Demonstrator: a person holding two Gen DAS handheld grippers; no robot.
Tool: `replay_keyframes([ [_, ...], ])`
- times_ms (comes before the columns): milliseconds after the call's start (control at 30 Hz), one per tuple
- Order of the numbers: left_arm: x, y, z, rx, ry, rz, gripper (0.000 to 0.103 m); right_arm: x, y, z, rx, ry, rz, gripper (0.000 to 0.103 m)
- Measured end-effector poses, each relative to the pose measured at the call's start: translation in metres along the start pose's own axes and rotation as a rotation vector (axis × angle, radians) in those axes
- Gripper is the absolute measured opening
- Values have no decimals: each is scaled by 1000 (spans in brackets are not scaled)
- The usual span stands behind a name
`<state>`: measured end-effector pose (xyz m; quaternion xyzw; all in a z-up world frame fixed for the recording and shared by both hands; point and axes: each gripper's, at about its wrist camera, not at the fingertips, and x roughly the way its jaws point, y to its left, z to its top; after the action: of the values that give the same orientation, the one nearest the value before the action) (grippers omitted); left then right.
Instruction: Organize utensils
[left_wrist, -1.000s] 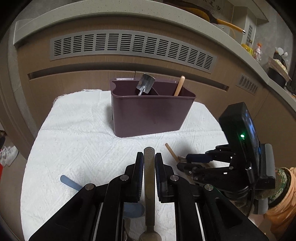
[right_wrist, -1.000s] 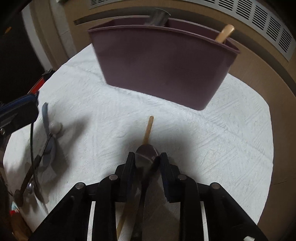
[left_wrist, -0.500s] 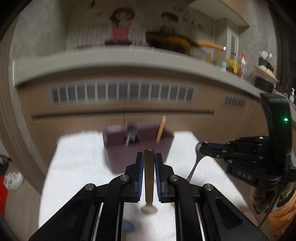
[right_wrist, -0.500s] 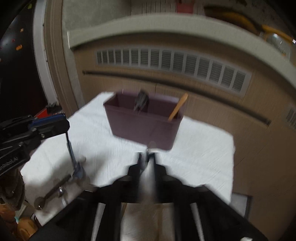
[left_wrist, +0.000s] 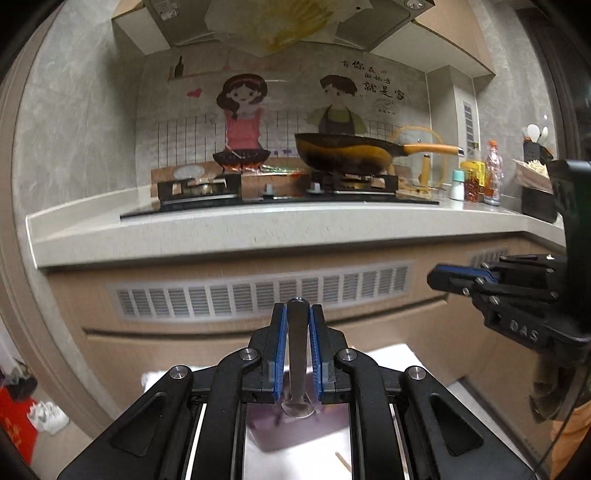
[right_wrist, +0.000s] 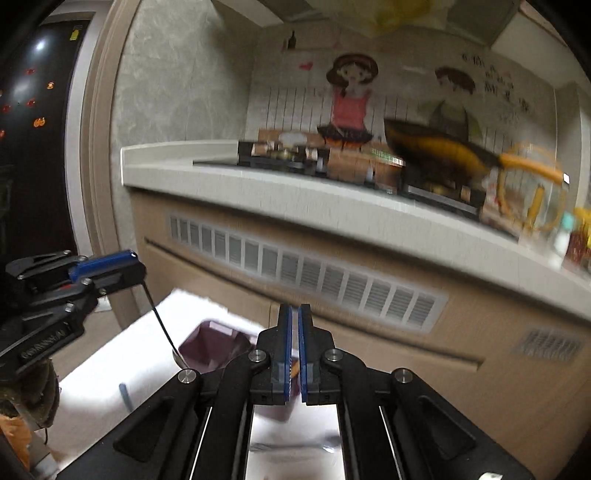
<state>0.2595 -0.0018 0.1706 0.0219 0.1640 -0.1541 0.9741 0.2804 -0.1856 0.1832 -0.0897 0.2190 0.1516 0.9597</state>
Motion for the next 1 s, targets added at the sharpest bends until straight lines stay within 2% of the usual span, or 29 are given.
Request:
replay_keyframes([
  [133, 13, 8, 0, -31, 32, -42, 13, 18, -9, -14, 3, 78, 29, 4],
  [200, 16, 7, -13, -32, 53, -63, 13, 34, -15, -44, 6, 170, 45, 4],
  [300, 21, 6, -38, -52, 103, -96, 13, 63, -32, -96, 44, 315, 20, 6],
  [333, 23, 5, -48, -60, 124, -108, 13, 74, -42, -114, 92, 362, -2, 9],
  [400, 26, 4, -68, -75, 160, -122, 13, 91, -61, -145, 189, 421, -63, 38],
  [467, 28, 5, -83, -87, 186, -122, 13, 109, -77, -172, 278, 451, -147, 47],
  [600, 31, 13, -109, -118, 234, -114, 13, 150, -93, -203, 403, 524, -235, 48],
  [700, 30, 19, -120, -133, 250, -103, 13, 172, -95, -209, 439, 536, -313, 48],
  [800, 28, 27, -127, -151, 255, -102, 13, 187, -99, -216, 524, 560, -353, 48],
  [900, 28, 33, -131, -166, 258, -106, 13, 191, -94, -217, 509, 541, -397, 48],
  [933, 28, 34, -132, -170, 259, -105, 13, 190, -93, -216, 488, 536, -388, 45],
  [967, 29, 35, -133, -172, 261, -104, 13, 189, -92, -215, 474, 533, -369, 29],
  [1000, 29, 36, -134, -178, 263, -103, 13, 188, -91, -215, 458, 539, -354, 27],
])
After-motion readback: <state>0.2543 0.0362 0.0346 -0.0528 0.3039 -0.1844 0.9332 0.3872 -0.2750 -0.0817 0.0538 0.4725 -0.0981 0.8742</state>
